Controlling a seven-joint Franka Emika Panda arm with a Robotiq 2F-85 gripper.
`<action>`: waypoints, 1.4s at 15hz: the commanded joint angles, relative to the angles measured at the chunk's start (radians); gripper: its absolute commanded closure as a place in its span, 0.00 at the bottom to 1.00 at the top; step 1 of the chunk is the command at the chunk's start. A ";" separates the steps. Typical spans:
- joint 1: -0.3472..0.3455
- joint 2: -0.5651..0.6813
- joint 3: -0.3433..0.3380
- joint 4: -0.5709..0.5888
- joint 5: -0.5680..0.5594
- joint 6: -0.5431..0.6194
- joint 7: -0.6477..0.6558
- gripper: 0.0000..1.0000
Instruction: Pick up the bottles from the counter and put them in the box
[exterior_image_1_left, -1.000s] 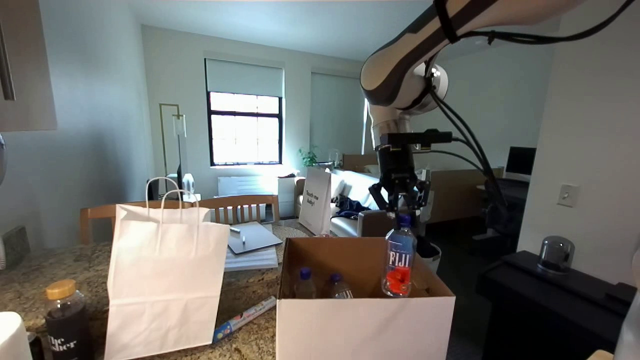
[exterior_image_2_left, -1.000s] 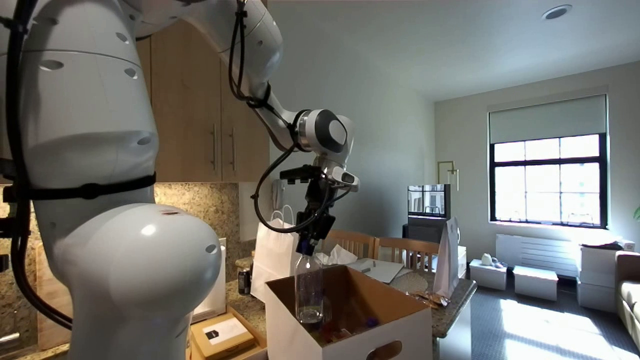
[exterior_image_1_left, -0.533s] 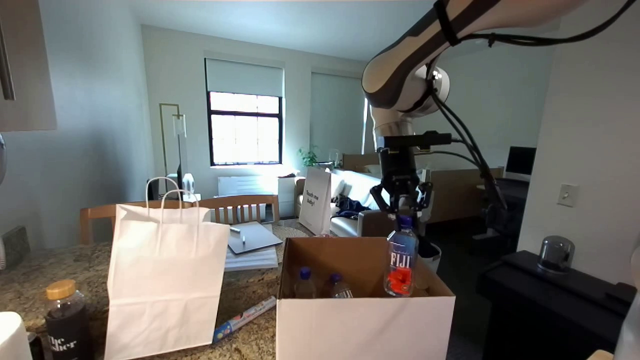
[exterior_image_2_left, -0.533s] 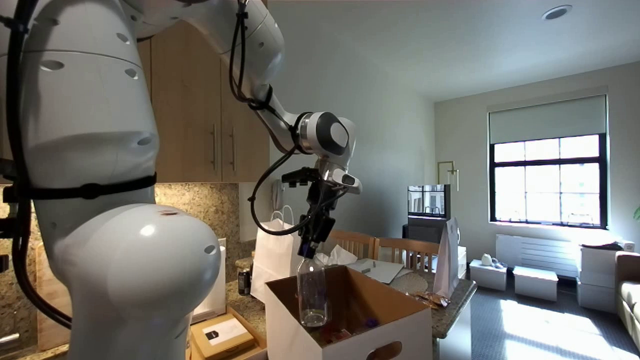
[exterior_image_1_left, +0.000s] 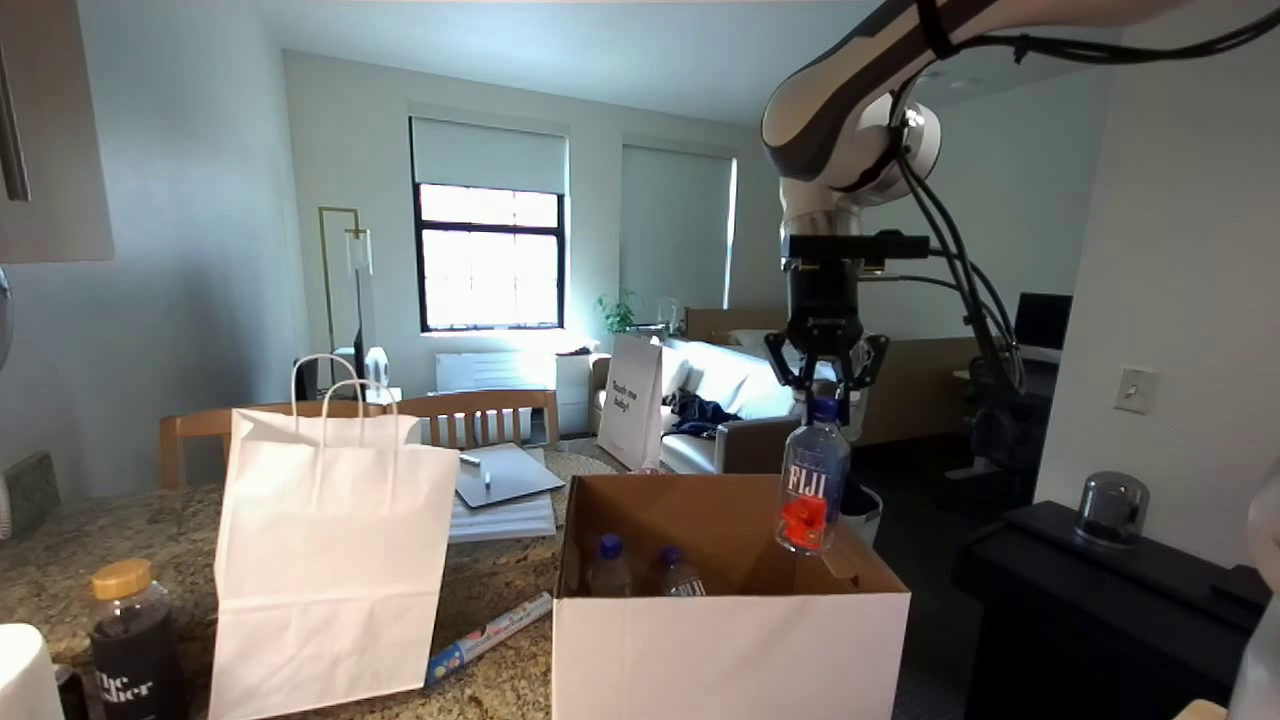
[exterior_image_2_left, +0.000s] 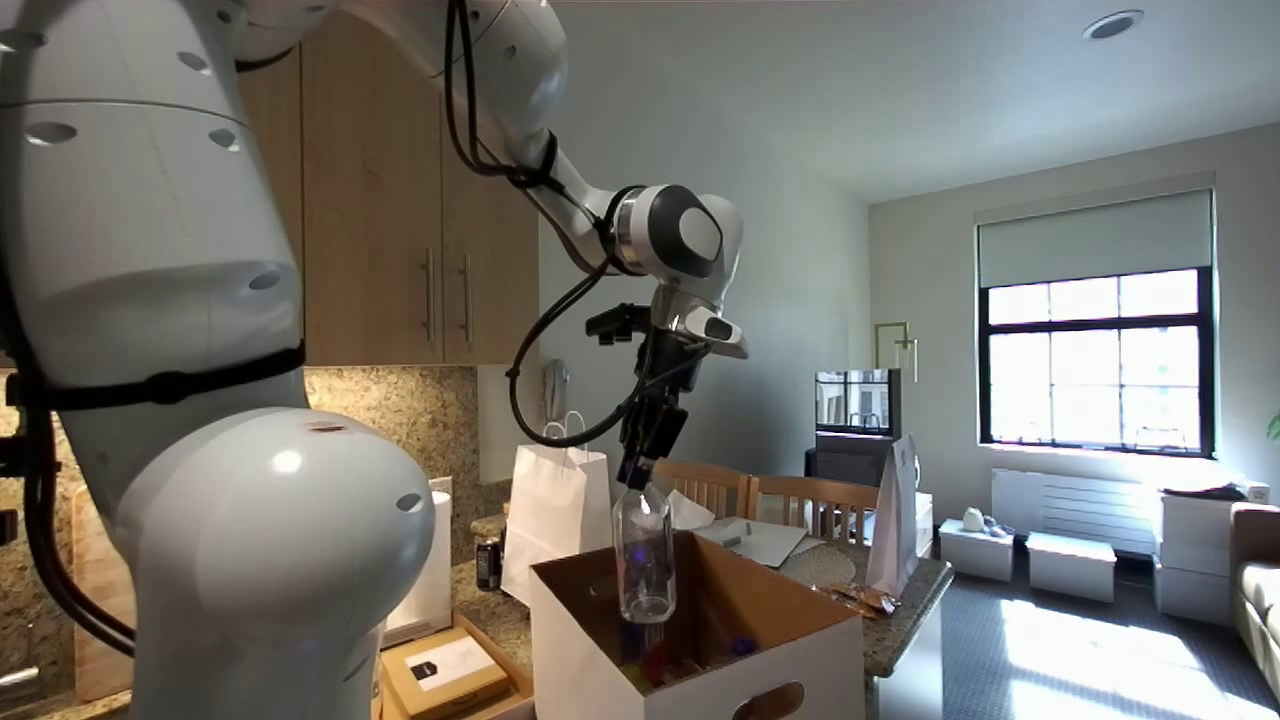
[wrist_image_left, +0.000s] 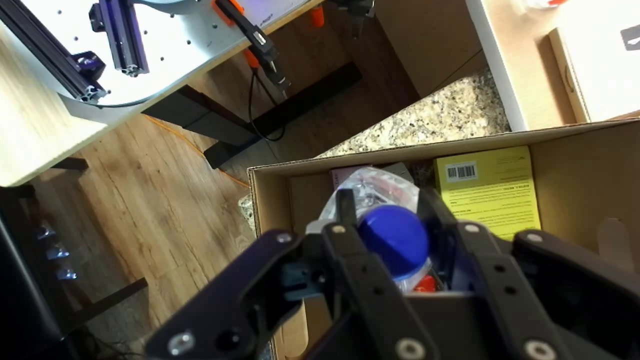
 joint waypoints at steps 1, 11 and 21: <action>-0.019 -0.014 0.002 0.044 0.028 -0.069 0.013 0.84; -0.009 0.017 0.050 0.027 0.008 0.134 0.099 0.86; 0.045 0.434 0.059 0.086 0.023 0.338 0.281 0.86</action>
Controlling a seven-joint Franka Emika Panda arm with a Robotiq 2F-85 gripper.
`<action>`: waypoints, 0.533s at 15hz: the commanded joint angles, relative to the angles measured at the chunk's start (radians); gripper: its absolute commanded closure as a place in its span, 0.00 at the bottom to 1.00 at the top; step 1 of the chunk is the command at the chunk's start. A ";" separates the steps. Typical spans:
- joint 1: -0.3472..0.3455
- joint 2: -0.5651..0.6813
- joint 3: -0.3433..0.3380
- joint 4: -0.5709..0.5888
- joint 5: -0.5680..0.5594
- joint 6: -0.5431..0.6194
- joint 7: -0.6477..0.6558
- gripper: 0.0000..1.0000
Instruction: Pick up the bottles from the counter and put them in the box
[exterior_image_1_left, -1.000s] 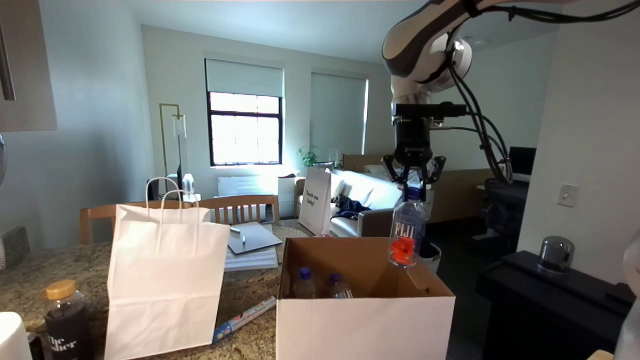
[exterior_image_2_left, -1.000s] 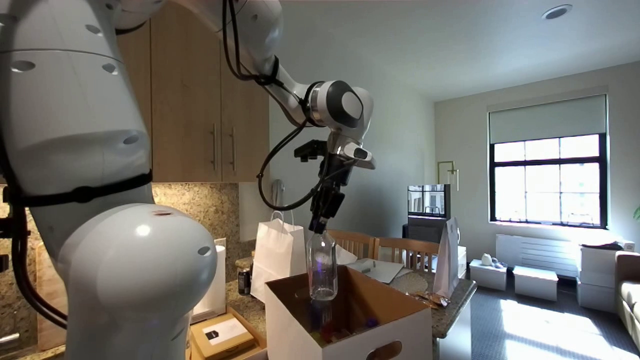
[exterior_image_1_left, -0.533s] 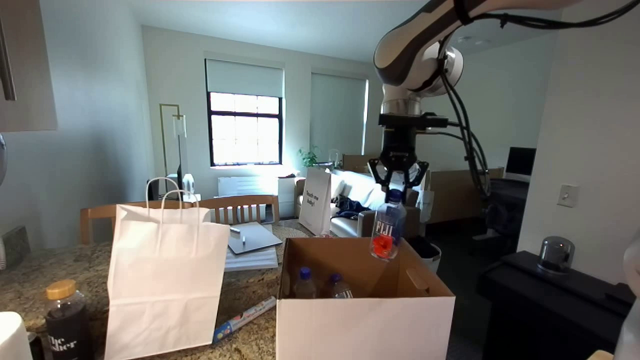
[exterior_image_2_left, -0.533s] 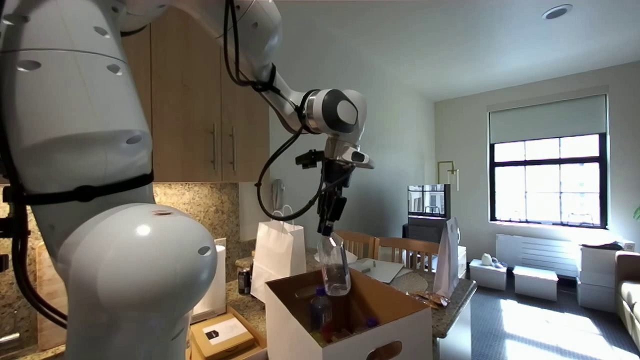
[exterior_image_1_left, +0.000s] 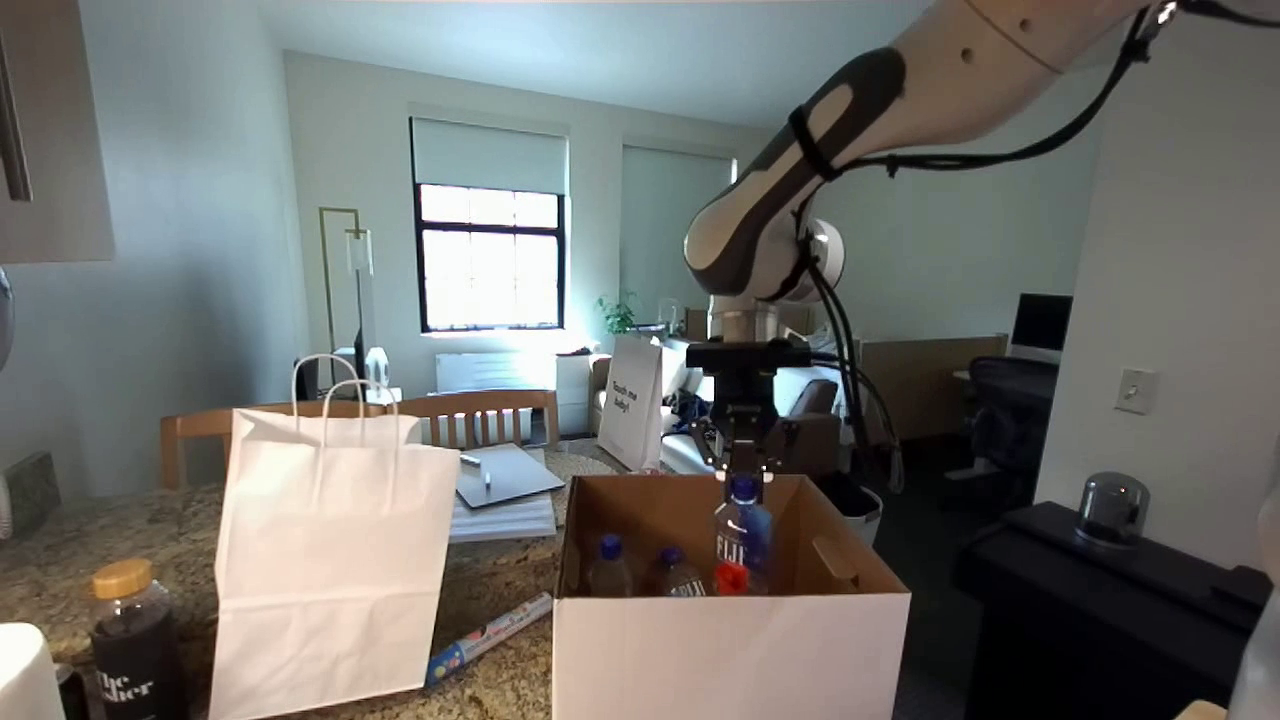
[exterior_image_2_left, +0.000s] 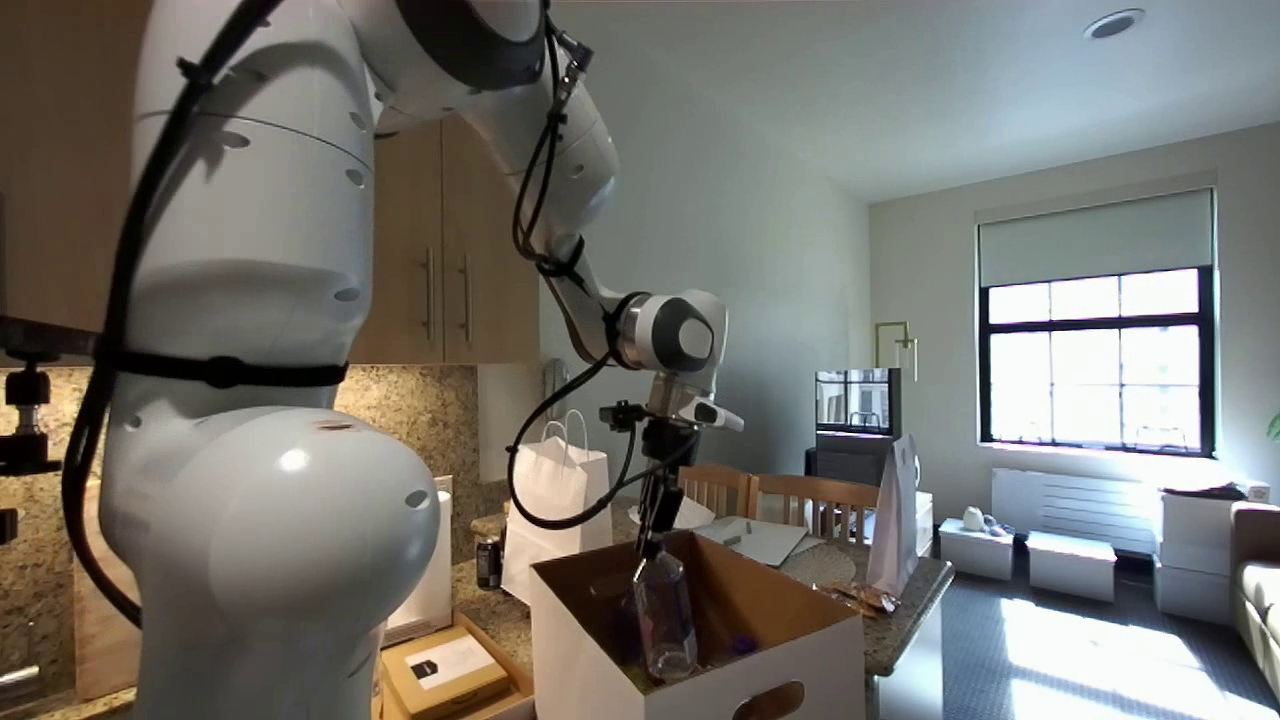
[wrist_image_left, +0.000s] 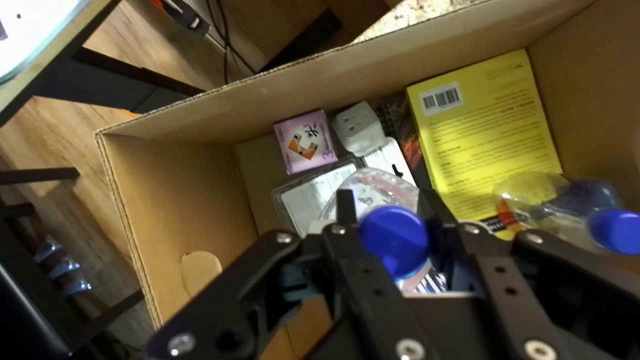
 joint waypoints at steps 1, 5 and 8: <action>0.014 0.142 -0.035 0.036 0.026 0.018 0.053 0.86; 0.028 0.235 -0.068 0.028 0.042 0.196 0.110 0.86; 0.034 0.285 -0.078 0.024 0.076 0.290 0.139 0.86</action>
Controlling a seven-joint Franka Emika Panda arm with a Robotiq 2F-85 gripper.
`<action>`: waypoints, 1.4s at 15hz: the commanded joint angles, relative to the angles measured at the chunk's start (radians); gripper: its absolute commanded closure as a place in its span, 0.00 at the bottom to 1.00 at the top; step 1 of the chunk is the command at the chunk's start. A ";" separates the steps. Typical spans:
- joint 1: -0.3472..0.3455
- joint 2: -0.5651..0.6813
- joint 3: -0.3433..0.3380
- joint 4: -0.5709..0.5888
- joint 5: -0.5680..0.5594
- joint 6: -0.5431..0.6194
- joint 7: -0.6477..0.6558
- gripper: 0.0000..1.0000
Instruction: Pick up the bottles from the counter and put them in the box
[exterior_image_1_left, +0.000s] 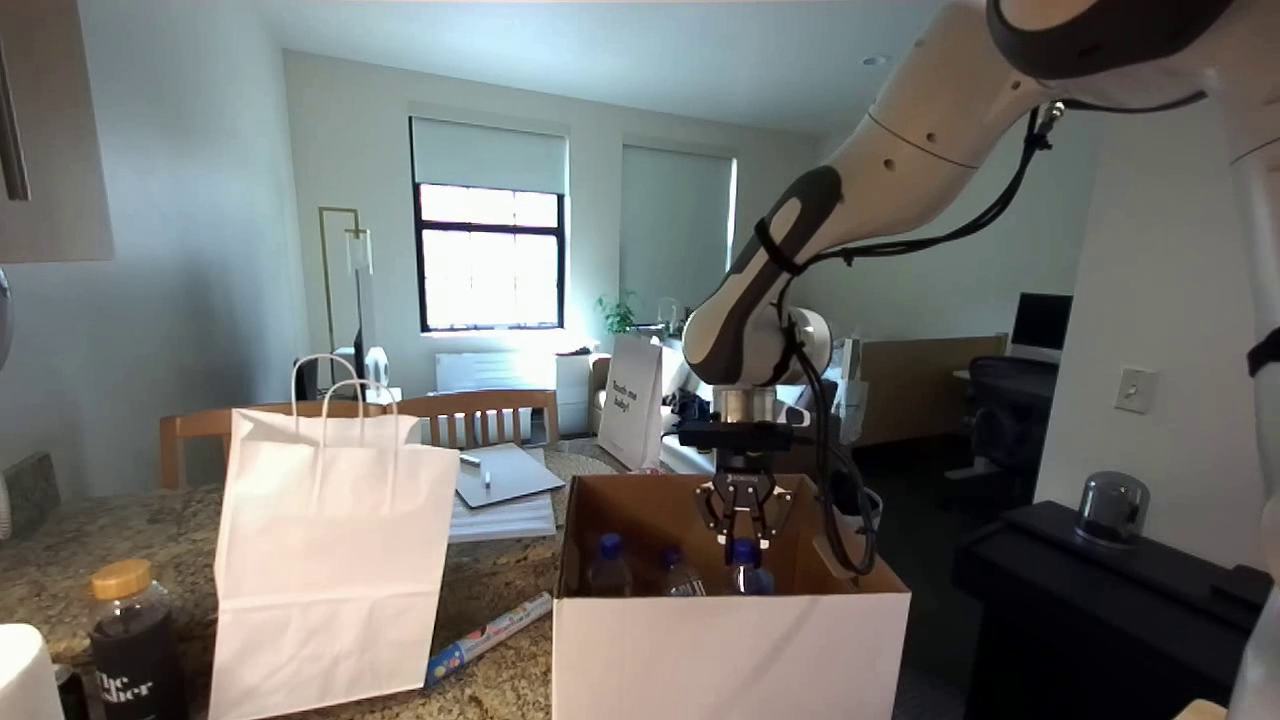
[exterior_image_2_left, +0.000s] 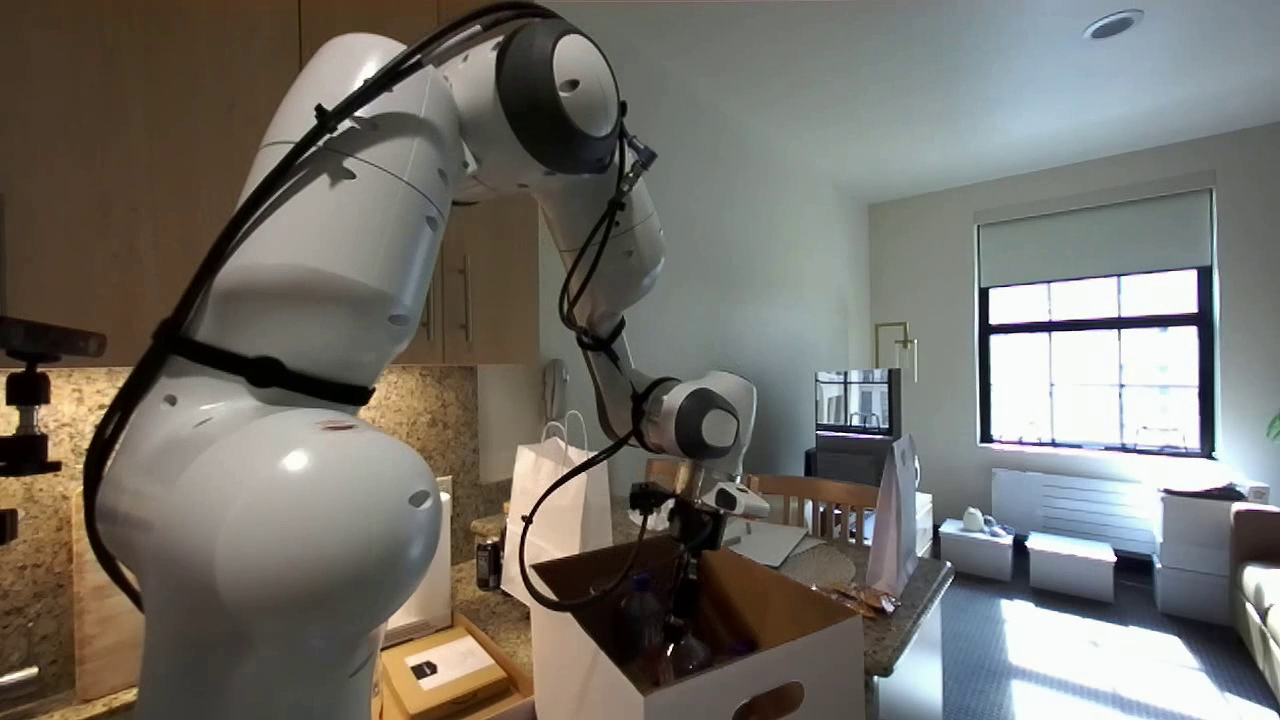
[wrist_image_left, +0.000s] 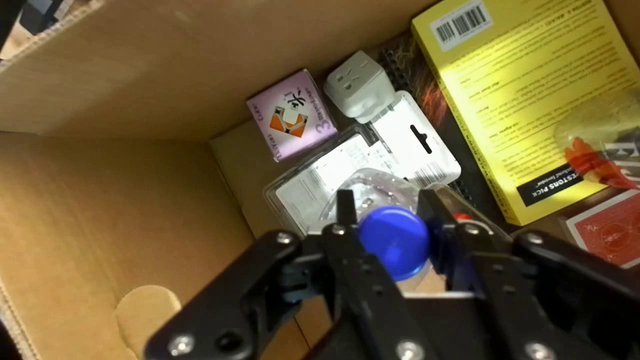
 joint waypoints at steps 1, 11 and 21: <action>0.018 0.046 -0.021 0.005 0.070 0.063 0.045 0.85; 0.005 0.060 -0.095 0.003 0.136 0.070 0.121 0.33; 0.076 -0.142 -0.087 -0.111 0.045 0.086 0.164 0.00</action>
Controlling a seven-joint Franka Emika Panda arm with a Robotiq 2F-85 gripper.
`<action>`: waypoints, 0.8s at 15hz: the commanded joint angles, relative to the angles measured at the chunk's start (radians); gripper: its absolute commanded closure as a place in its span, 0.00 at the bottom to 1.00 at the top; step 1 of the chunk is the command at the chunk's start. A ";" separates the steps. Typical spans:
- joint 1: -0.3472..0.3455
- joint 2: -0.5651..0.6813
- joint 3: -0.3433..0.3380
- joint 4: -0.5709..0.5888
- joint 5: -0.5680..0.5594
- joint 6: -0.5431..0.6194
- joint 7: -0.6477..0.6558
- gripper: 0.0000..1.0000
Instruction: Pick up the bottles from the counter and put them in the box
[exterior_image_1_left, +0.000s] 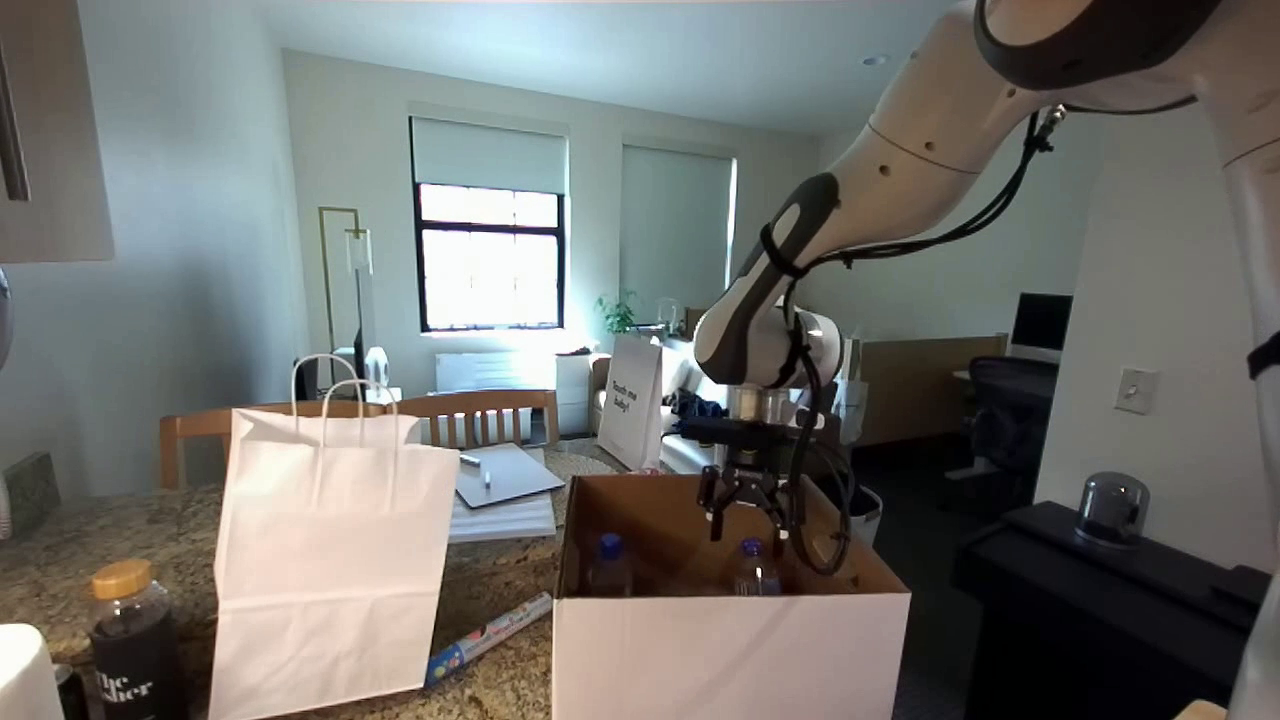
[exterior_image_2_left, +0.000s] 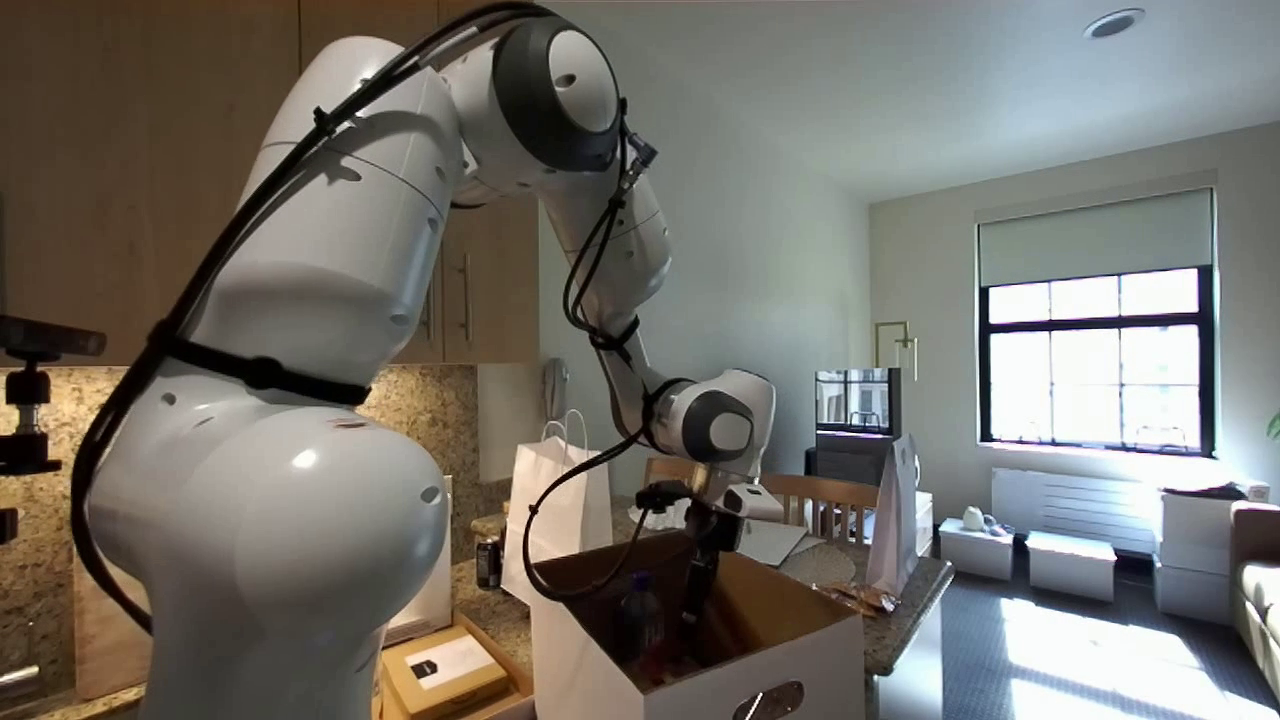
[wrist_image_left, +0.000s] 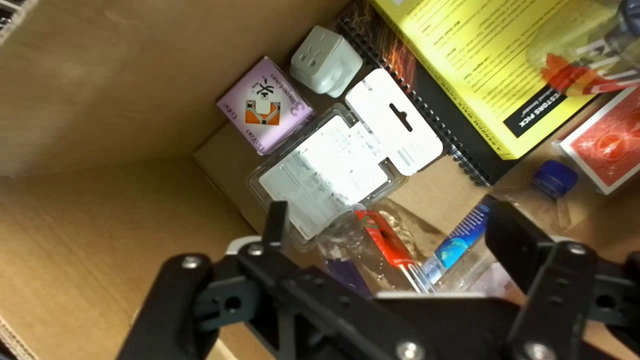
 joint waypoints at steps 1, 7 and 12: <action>0.032 -0.184 0.011 -0.122 -0.065 0.029 0.050 0.00; 0.054 -0.448 0.116 -0.193 -0.186 -0.109 -0.008 0.00; 0.130 -0.585 0.273 -0.187 -0.180 -0.297 -0.042 0.00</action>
